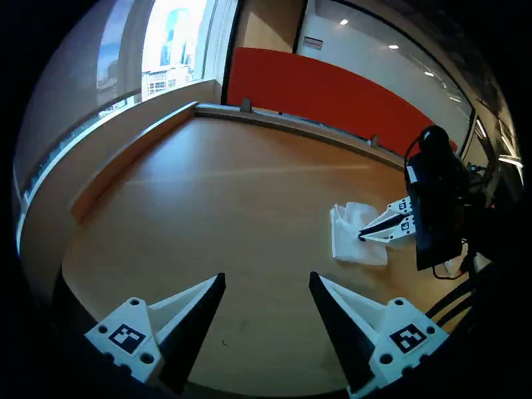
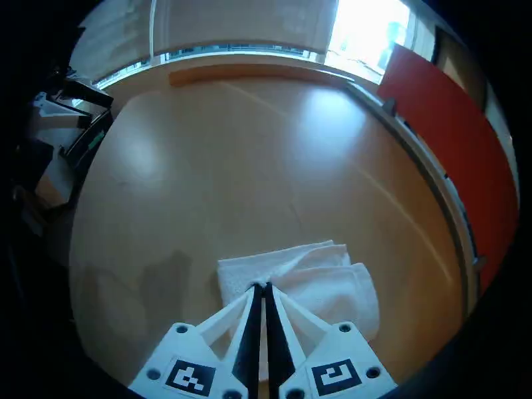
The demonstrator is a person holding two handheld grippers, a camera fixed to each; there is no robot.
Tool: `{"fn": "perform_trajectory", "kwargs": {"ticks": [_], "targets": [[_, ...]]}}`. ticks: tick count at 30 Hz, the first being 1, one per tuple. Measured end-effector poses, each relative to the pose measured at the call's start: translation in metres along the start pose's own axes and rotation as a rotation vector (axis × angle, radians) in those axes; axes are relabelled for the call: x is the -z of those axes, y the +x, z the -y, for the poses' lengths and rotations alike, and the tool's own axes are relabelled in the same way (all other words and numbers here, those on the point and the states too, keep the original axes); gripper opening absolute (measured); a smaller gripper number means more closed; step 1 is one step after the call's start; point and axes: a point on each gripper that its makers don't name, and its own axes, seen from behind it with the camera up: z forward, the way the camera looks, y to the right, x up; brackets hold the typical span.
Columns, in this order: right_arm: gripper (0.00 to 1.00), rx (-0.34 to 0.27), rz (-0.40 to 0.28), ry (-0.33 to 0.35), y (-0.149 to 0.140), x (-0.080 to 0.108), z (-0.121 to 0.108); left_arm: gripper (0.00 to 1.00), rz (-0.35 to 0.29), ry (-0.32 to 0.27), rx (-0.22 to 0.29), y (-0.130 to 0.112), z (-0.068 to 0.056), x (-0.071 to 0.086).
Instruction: Fold towel
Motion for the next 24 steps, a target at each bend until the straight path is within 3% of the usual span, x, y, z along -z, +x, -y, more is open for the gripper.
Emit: {"fn": "perform_trajectory", "kwargs": {"ticks": [7,9,12,15,16,20,24], "targets": [[0.06,-0.01,0.006,0.011,-0.0029,-0.0058,0.0021,0.94,0.0,0.001,0.003,0.0021,0.0022,-0.002],[0.11,-0.01,0.004,0.012,-0.0031,-0.0061,0.0024,0.94,0.001,0.0,0.002,0.0026,0.0021,-0.0028],[0.27,-0.01,-0.001,0.008,-0.003,-0.006,0.0017,0.94,0.004,-0.001,-0.002,0.0024,0.0015,-0.0039],[0.62,-0.01,-0.008,0.007,-0.0023,-0.0052,0.0012,0.94,0.006,0.0,-0.006,0.0019,0.0007,-0.0047],[0.69,-0.009,-0.009,0.008,-0.0023,-0.0046,0.0013,0.94,0.007,-0.001,-0.006,0.0019,0.0003,-0.0049],[0.8,-0.008,-0.013,0.009,-0.0039,-0.0019,0.002,0.93,0.007,-0.001,-0.005,0.0022,-0.0005,-0.0056],[0.81,-0.015,-0.011,0.003,-0.009,0.0019,0.0025,0.94,0.006,-0.002,-0.003,0.0033,-0.001,-0.0061]]}}
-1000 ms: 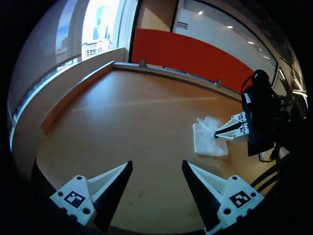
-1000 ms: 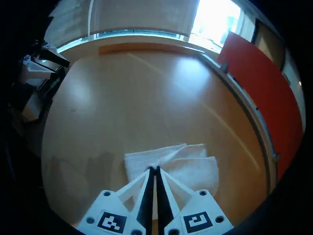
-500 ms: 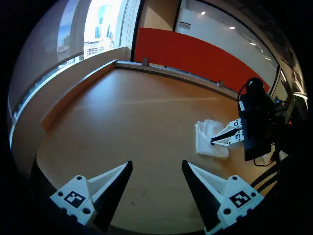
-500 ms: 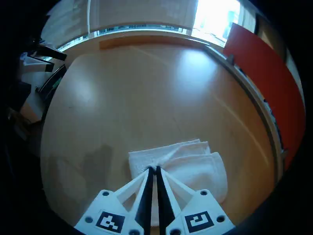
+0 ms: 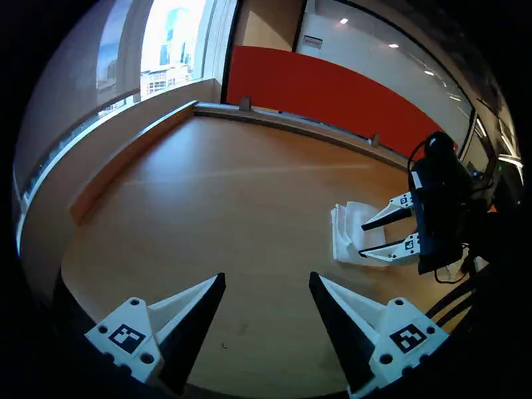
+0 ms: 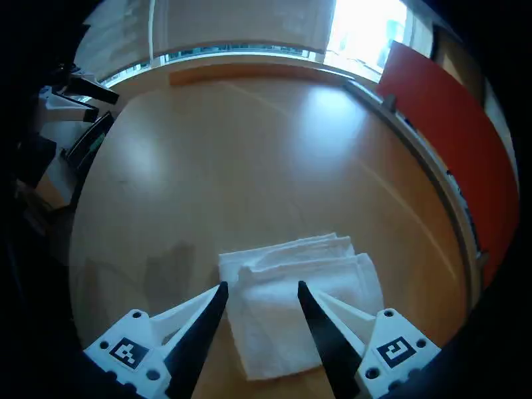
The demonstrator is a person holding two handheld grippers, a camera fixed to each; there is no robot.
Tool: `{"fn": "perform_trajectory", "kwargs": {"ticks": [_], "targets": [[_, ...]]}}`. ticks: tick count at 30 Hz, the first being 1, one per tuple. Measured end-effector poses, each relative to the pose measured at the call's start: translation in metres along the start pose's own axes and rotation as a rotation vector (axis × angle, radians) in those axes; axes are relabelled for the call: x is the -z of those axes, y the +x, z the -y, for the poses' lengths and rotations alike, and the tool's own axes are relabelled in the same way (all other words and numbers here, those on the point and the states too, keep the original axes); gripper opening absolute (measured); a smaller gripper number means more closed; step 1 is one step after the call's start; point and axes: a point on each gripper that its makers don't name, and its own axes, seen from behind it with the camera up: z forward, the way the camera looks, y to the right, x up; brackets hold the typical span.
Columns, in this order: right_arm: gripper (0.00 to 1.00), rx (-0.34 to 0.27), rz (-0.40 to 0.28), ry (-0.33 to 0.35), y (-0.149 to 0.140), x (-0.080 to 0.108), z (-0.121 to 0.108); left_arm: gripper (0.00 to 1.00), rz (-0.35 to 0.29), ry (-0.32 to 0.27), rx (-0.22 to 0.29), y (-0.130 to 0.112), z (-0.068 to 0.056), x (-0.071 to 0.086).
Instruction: Fold towel
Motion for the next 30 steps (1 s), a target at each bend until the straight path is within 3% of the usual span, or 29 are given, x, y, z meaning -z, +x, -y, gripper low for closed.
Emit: {"fn": "perform_trajectory", "kwargs": {"ticks": [12,21,30], "targets": [[0.81,-0.067,0.03,-0.043,-0.041,0.02,0.004,0.94,-0.001,-0.008,-0.009,0.002,-0.005,-0.002],[0.81,-0.196,0.055,-0.111,-0.073,0.035,0.002,0.94,0.002,-0.02,-0.023,0.004,-0.013,-0.006],[0.77,-0.29,0.078,-0.149,-0.095,0.038,0.005,0.94,0.005,-0.029,-0.035,0.005,-0.017,-0.009]]}}
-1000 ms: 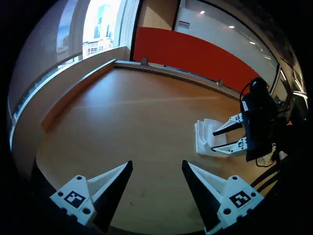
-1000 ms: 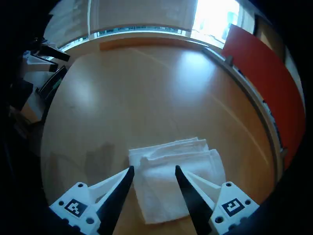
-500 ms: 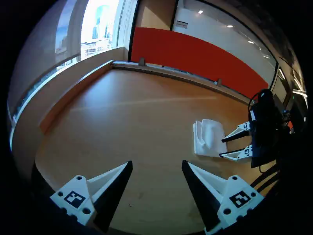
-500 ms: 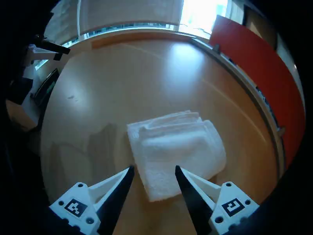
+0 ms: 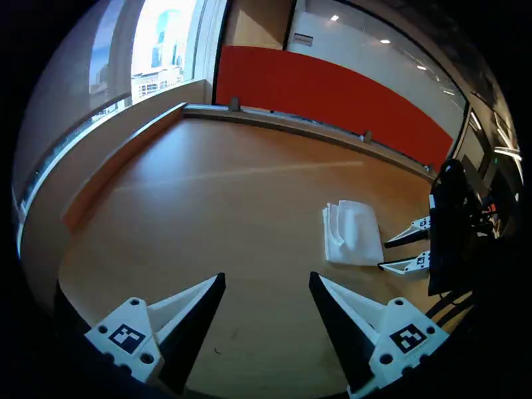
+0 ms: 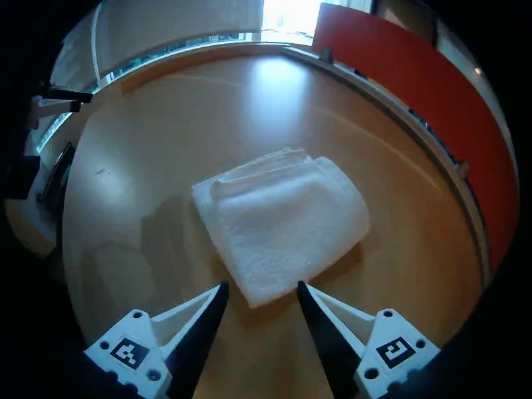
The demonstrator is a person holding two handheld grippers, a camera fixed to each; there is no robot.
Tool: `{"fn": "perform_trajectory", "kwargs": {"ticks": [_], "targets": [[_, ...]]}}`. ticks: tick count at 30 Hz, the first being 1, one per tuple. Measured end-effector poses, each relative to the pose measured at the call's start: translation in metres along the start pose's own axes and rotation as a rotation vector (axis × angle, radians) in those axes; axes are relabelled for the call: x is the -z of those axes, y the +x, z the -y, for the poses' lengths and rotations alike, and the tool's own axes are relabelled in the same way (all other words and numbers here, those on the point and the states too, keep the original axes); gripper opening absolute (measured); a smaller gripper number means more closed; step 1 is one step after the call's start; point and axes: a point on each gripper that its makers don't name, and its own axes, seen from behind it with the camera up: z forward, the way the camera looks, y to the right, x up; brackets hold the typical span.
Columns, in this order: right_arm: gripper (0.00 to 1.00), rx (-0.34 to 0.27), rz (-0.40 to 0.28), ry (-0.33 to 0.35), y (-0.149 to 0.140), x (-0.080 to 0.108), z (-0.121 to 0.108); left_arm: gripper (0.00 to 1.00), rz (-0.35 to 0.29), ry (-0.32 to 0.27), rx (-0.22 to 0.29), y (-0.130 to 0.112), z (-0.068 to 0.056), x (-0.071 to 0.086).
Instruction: Fold towel
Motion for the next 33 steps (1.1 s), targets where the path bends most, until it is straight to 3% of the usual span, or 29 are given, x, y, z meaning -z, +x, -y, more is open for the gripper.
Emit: {"fn": "perform_trajectory", "kwargs": {"ticks": [11,14,16,27,33], "targets": [[0.44,-0.098,0.013,0.003,-0.013,-0.006,0.001,0.94,-0.002,-0.003,0.001,0.003,0.0,-0.001],[0.43,-0.114,0.016,0.003,-0.016,-0.008,0.001,0.94,-0.002,-0.002,0.002,0.003,0.001,-0.001],[0.42,-0.119,0.017,0.005,-0.017,-0.008,0.002,0.94,-0.002,-0.002,0.002,0.003,0.001,-0.002],[0.1,-0.131,0.015,0.011,-0.018,-0.009,0.006,0.94,-0.001,-0.004,0.001,0.004,0.002,-0.003],[0.05,-0.125,-0.001,0.002,-0.013,-0.008,0.003,0.94,-0.002,-0.004,-0.002,0.006,0.002,-0.003]]}}
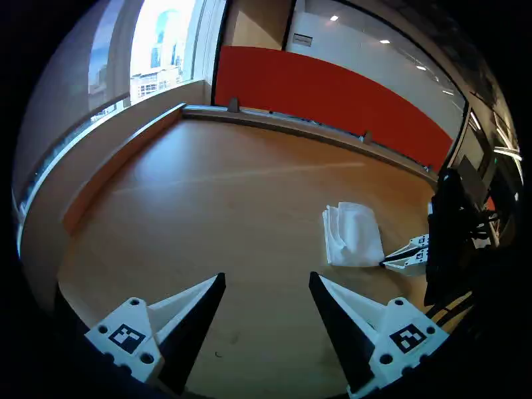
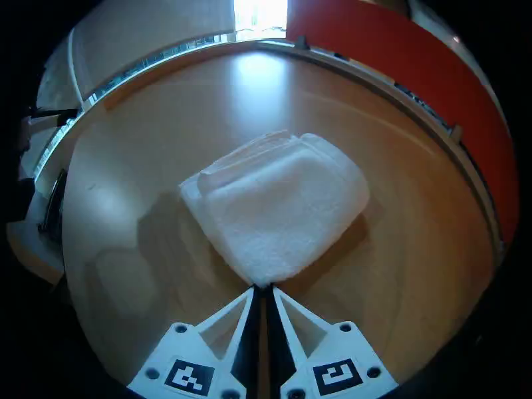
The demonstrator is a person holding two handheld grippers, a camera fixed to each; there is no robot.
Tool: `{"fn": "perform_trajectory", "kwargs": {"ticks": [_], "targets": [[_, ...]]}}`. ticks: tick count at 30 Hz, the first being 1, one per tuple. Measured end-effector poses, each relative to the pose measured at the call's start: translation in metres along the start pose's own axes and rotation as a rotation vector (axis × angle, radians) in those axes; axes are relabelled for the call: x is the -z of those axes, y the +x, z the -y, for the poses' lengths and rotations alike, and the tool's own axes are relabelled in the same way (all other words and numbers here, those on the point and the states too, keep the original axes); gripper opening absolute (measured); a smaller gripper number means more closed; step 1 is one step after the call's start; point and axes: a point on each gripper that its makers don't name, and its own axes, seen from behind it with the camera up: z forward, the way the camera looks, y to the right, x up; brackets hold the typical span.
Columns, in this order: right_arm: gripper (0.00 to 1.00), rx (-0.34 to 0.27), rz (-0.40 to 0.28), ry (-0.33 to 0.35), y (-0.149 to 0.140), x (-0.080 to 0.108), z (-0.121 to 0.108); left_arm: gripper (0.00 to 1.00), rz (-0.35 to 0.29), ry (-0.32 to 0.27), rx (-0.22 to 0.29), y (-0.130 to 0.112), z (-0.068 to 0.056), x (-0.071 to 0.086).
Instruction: Fold towel
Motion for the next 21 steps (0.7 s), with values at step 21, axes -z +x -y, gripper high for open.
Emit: {"fn": "perform_trajectory", "kwargs": {"ticks": [21], "targets": [[0.04,0.107,-0.145,-0.065,0.094,0.068,-0.038,0.94,-0.018,-0.034,-0.043,0.023,-0.011,-0.006]]}}
